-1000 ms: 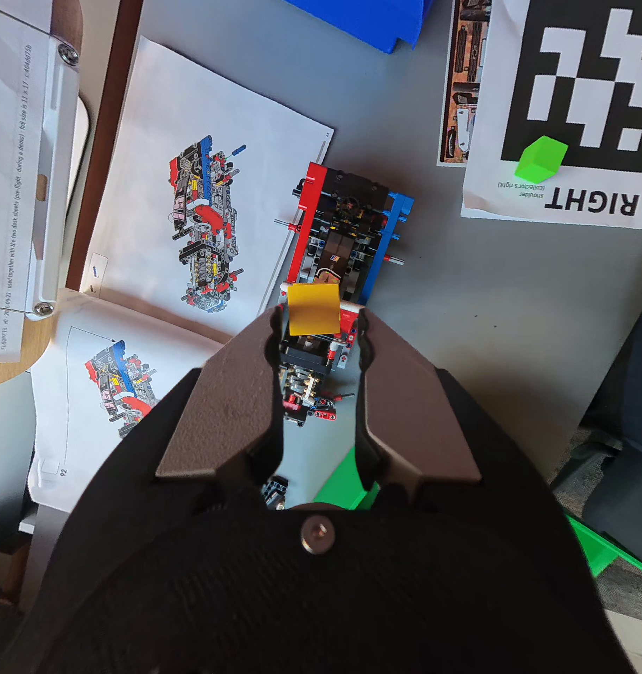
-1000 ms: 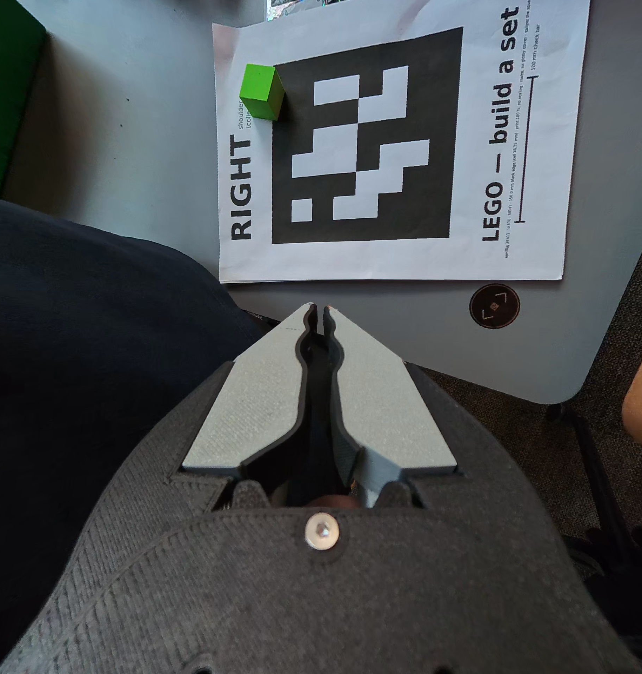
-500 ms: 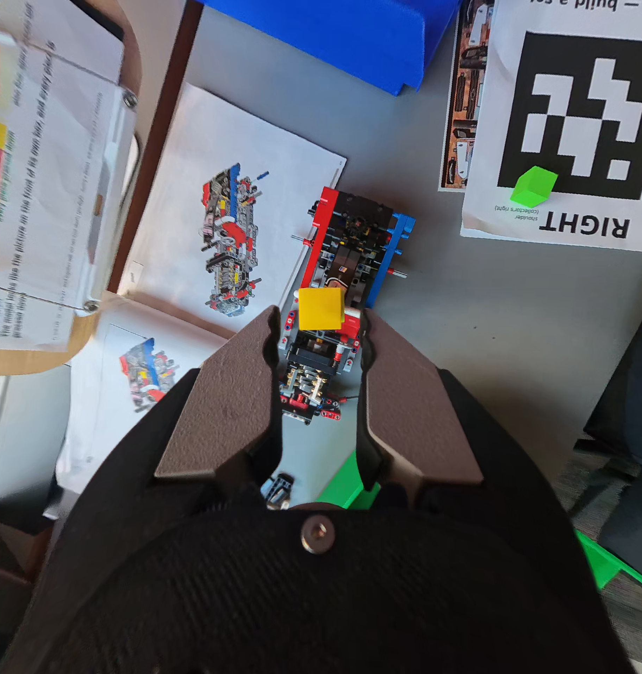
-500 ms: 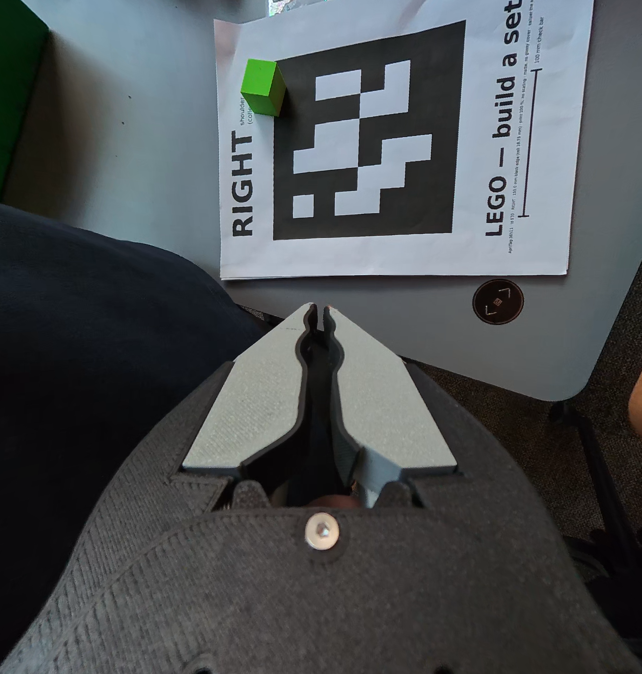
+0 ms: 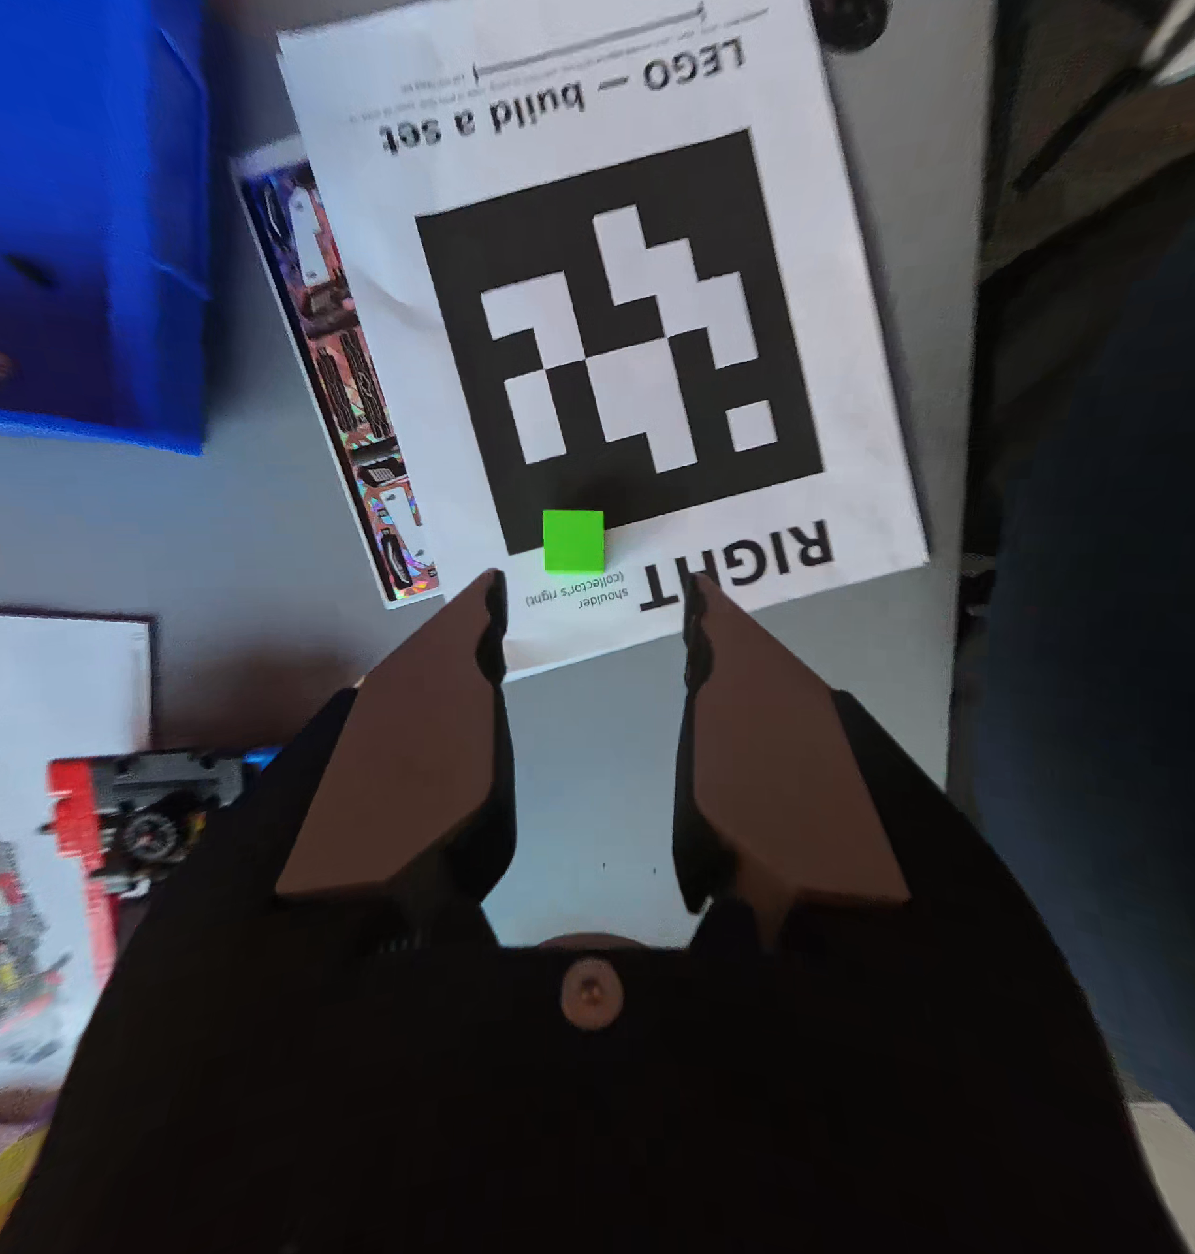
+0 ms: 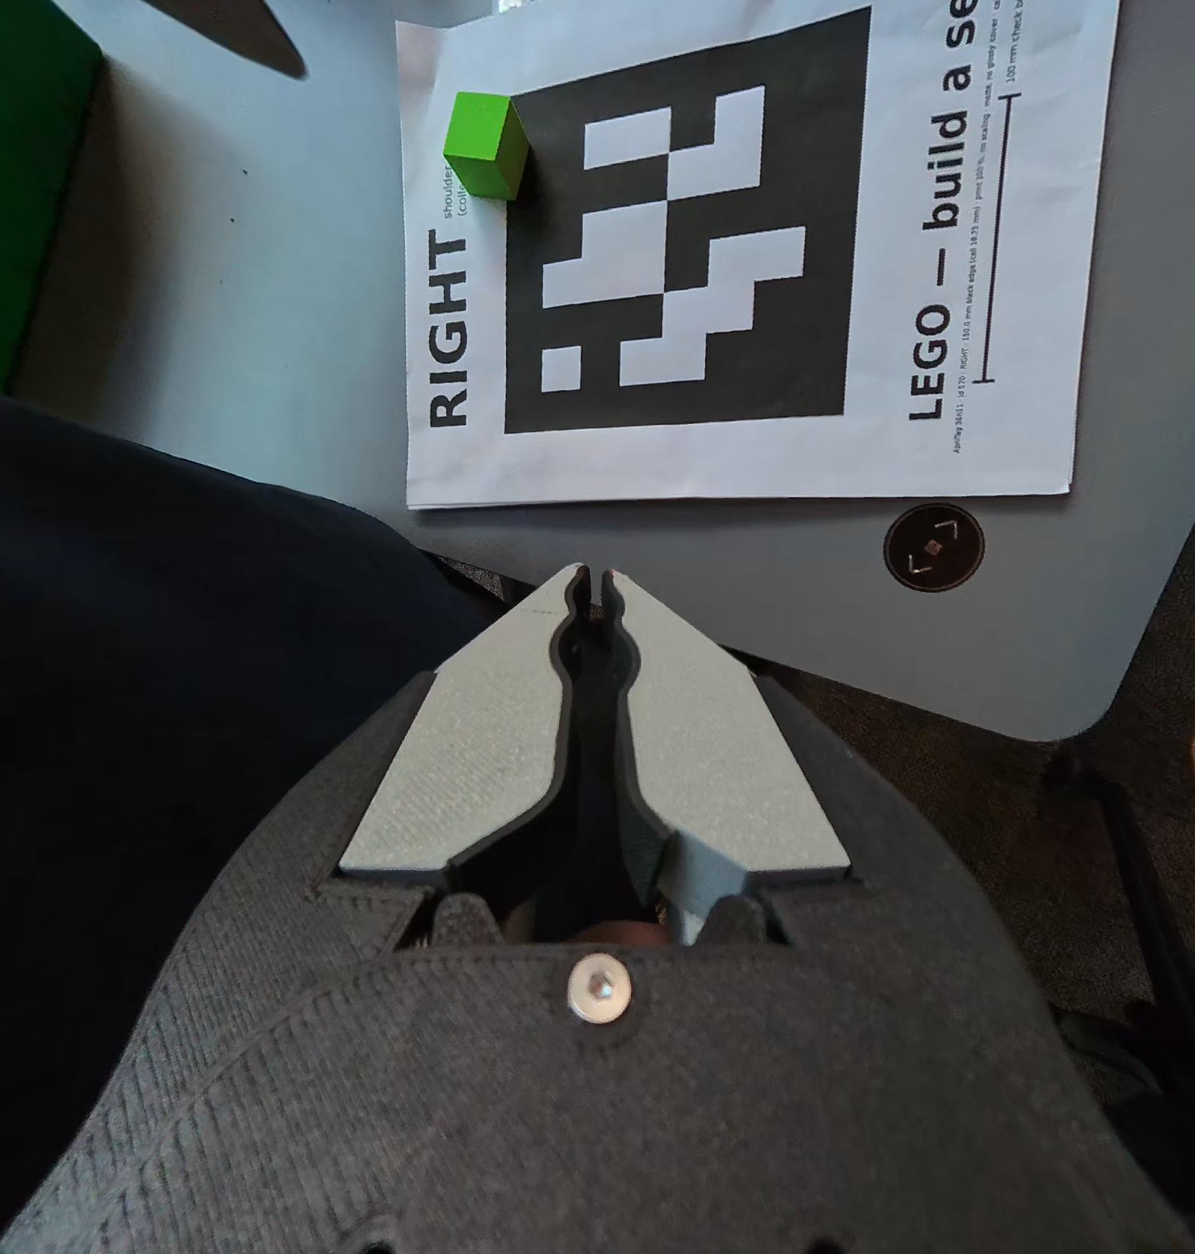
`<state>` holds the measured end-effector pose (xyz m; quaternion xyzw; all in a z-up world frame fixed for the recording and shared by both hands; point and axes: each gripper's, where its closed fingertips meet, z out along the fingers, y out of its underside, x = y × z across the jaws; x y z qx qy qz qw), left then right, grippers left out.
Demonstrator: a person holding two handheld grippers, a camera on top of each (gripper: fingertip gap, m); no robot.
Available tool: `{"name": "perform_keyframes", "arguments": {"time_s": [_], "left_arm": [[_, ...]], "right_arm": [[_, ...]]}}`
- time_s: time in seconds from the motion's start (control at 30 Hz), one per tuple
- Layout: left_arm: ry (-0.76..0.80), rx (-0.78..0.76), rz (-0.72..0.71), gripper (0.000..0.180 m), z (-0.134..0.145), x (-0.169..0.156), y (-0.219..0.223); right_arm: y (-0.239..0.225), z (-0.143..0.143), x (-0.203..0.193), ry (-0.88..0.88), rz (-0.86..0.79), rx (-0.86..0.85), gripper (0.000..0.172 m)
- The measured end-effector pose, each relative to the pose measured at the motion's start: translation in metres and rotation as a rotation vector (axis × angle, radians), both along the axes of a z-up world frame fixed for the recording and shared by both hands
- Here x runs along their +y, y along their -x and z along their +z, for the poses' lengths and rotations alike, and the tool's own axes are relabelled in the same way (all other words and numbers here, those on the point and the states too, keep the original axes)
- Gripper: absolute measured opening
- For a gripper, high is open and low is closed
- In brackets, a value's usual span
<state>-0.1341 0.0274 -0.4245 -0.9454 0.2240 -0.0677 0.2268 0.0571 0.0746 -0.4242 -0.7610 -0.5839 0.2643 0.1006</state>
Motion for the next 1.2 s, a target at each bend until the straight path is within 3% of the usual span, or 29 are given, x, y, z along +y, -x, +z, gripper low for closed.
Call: {"name": "perform_keyframes", "arguments": {"time_s": [0.1,0.33,0.43,0.53,0.67,0.83,1.03,1.2], "left_arm": [[0.063,-0.008,0.033,0.052,-0.034,0.004,-0.002],[0.147,0.034,0.026,0.048,-0.072,0.013,-0.001],[0.177,0.022,0.035,0.029,-0.082,0.011,-0.004],[0.142,0.018,0.036,0.025,-0.077,0.012,-0.007],[0.094,0.053,-0.003,0.025,-0.051,0.006,-0.001],[0.039,0.025,0.036,0.025,0.023,-0.009,0.029],[-0.043,0.124,0.191,0.025,0.120,-0.040,0.122],[-0.056,0.145,0.348,0.025,0.149,-0.069,0.197]], "right_arm": [[-0.011,-0.003,0.006,0.010,-0.019,-0.009,0.001],[-0.034,-0.006,0.019,0.017,-0.061,-0.025,0.001],[-0.037,-0.004,0.023,0.012,-0.071,-0.024,0.001],[-0.038,-0.002,0.027,0.005,-0.078,-0.020,0.001],[-0.037,-0.001,0.029,0.002,-0.077,-0.016,0.001],[-0.025,-0.003,0.024,0.013,-0.055,-0.008,0.002],[-0.002,-0.005,0.007,0.026,0.003,0.007,0.001],[0.009,-0.005,-0.006,0.027,0.048,0.007,0.001]]}}
